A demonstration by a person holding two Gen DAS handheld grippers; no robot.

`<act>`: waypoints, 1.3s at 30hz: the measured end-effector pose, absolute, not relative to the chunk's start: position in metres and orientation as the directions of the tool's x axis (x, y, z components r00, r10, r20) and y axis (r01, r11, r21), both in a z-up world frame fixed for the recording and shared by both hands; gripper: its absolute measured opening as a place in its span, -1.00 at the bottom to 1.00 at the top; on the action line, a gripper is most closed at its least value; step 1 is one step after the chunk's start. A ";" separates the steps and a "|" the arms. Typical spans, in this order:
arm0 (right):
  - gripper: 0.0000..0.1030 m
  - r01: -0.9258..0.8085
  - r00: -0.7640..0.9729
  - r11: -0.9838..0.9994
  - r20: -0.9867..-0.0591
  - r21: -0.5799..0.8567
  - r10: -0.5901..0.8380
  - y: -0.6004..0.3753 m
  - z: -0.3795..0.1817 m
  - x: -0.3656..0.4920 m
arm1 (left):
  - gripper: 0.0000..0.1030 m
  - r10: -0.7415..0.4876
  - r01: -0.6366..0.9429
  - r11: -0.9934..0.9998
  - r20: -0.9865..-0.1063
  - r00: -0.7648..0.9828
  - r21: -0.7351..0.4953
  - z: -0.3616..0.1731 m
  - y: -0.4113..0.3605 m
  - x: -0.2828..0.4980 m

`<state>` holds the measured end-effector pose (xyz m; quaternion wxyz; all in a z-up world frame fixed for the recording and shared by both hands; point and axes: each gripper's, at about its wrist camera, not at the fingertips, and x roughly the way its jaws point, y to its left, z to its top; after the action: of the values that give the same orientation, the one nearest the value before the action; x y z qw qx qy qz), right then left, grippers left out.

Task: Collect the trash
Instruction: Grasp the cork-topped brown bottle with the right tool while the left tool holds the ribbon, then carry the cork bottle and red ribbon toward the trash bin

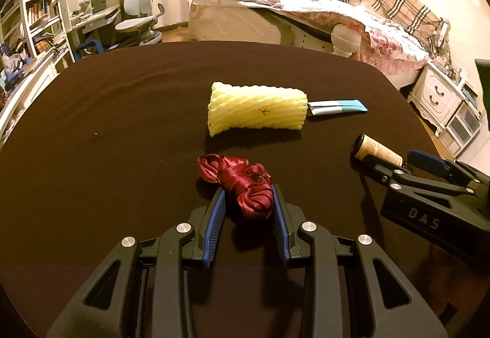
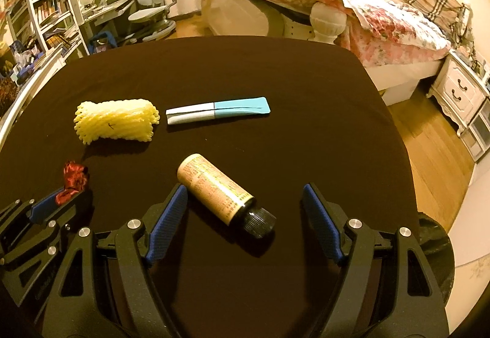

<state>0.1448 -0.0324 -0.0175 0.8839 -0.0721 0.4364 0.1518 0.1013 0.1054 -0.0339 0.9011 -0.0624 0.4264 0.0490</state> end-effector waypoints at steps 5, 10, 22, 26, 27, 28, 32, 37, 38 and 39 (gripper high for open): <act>-0.14 -0.333 0.574 0.943 -0.793 0.001 0.203 -0.032 -0.017 0.143 | -0.37 0.031 -0.138 0.988 -0.773 0.634 -0.073 -0.034 0.106 0.100; -0.49 -0.334 0.575 0.943 -0.791 0.007 0.209 -0.033 -0.015 0.138 | -0.37 0.029 -0.132 0.989 -0.768 0.640 -0.073 -0.034 0.105 0.099; -0.55 -0.316 0.561 0.945 -0.787 0.083 0.256 -0.051 -0.015 0.115 | -0.38 0.013 -0.116 0.990 -0.762 0.647 -0.082 -0.032 0.100 0.089; -0.55 -0.308 0.565 0.947 -0.783 0.090 0.258 -0.059 -0.012 0.103 | -0.37 0.008 -0.108 0.991 -0.759 0.651 -0.083 -0.031 0.096 0.085; -0.55 -0.306 0.567 0.948 -0.782 0.092 0.259 -0.062 -0.011 0.100 | -0.37 0.006 -0.105 0.991 -0.758 0.653 -0.083 -0.030 0.094 0.084; -0.55 -0.303 0.570 0.948 -0.780 0.093 0.259 -0.064 -0.010 0.097 | -0.38 0.004 -0.102 0.991 -0.756 0.654 -0.083 -0.030 0.092 0.082; -0.55 -0.293 0.579 0.951 -0.774 0.096 0.256 -0.074 -0.007 0.085 | -0.38 -0.001 -0.082 0.994 -0.749 0.663 -0.075 -0.028 0.082 0.076; -0.54 -0.272 0.591 0.957 -0.767 0.101 0.249 -0.089 -0.005 0.070 | -0.38 -0.015 -0.059 0.996 -0.741 0.672 -0.074 -0.025 0.069 0.070; -0.55 -0.267 0.595 0.958 -0.765 0.101 0.247 -0.093 -0.004 0.067 | -0.38 -0.020 -0.053 0.996 -0.739 0.674 -0.075 -0.025 0.065 0.068; -0.54 -0.263 0.598 0.960 -0.763 0.101 0.244 -0.096 -0.003 0.064 | -0.38 -0.023 -0.049 0.996 -0.737 0.675 -0.076 -0.025 0.063 0.067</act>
<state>0.0639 -0.0961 -0.0032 0.8938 -0.0112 0.4253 0.1418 0.0670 0.0633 -0.0245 0.9141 -0.0446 0.4029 0.0072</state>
